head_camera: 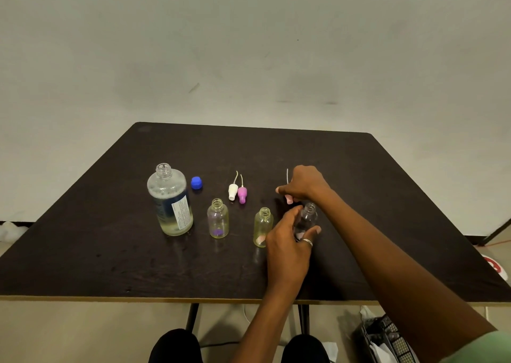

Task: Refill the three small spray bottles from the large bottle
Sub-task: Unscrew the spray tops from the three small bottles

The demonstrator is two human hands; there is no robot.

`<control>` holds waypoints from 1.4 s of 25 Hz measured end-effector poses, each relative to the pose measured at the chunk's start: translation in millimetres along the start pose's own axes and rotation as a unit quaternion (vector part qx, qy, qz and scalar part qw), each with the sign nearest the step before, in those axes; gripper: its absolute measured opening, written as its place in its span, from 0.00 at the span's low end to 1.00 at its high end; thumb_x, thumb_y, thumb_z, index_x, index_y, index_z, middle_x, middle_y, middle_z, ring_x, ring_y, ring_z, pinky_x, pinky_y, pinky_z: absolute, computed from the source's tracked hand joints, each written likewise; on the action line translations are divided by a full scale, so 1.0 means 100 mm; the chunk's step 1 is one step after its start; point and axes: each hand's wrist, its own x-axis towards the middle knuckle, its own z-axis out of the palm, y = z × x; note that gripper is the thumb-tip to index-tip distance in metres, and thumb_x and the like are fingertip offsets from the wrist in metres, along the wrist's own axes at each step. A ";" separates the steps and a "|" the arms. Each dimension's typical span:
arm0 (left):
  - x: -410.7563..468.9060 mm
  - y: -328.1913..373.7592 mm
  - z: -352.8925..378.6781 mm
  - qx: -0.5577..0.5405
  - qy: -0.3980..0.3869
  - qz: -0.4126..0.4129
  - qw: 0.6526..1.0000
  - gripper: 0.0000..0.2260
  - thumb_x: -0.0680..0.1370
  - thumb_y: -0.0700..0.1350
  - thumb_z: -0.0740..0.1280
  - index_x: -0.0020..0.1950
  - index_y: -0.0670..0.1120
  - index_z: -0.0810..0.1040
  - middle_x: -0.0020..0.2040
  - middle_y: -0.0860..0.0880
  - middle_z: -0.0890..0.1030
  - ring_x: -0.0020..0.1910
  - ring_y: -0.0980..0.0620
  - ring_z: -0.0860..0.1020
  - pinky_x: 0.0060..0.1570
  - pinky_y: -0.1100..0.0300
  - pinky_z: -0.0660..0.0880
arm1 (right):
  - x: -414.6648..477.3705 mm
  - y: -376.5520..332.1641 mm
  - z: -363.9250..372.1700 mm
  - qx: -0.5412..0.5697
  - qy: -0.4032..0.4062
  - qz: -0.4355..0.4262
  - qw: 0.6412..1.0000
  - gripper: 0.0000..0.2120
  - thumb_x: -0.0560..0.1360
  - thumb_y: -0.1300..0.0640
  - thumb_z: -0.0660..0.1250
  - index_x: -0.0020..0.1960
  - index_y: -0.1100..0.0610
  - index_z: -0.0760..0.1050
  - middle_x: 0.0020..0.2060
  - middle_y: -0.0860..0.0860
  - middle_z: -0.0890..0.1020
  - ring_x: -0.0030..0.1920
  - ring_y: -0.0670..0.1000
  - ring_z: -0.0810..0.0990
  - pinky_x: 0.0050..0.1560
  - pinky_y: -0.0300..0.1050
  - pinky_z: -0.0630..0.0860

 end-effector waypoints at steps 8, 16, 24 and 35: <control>0.00 0.01 0.01 -0.028 0.006 0.011 1.000 0.24 0.73 0.45 0.76 0.67 0.53 0.76 0.59 0.60 0.81 0.59 0.65 0.77 0.60 0.63 0.76 | -0.02 0.02 -0.01 0.017 -0.001 -0.001 1.000 0.22 0.72 0.41 0.70 0.31 0.56 0.69 0.30 0.52 0.77 0.37 0.52 0.79 0.37 0.44 0.73; 0.00 -0.02 0.02 -0.036 0.003 0.009 0.999 0.27 0.71 0.46 0.77 0.69 0.53 0.75 0.58 0.65 0.78 0.59 0.69 0.76 0.58 0.70 0.74 | -0.04 0.03 -0.03 0.022 -0.008 -0.005 1.000 0.22 0.74 0.40 0.68 0.33 0.58 0.75 0.34 0.55 0.82 0.38 0.52 0.81 0.44 0.47 0.79; 0.01 0.00 0.02 -0.023 0.007 0.012 1.000 0.32 0.69 0.47 0.79 0.71 0.50 0.73 0.64 0.56 0.79 0.63 0.64 0.76 0.61 0.67 0.74 | -0.10 0.08 -0.11 0.059 -0.019 0.018 0.998 0.24 0.73 0.37 0.67 0.31 0.57 0.74 0.28 0.52 0.81 0.31 0.48 0.79 0.34 0.43 0.74; -0.11 0.09 0.02 0.046 0.011 -0.011 0.999 0.39 0.67 0.52 0.80 0.75 0.46 0.68 0.68 0.51 0.77 0.67 0.55 0.74 0.63 0.71 0.69 | -0.72 -0.03 -0.91 0.011 0.105 -0.044 0.993 0.28 0.74 0.39 0.64 0.27 0.58 0.67 0.22 0.51 0.71 0.26 0.51 0.72 0.32 0.45 0.71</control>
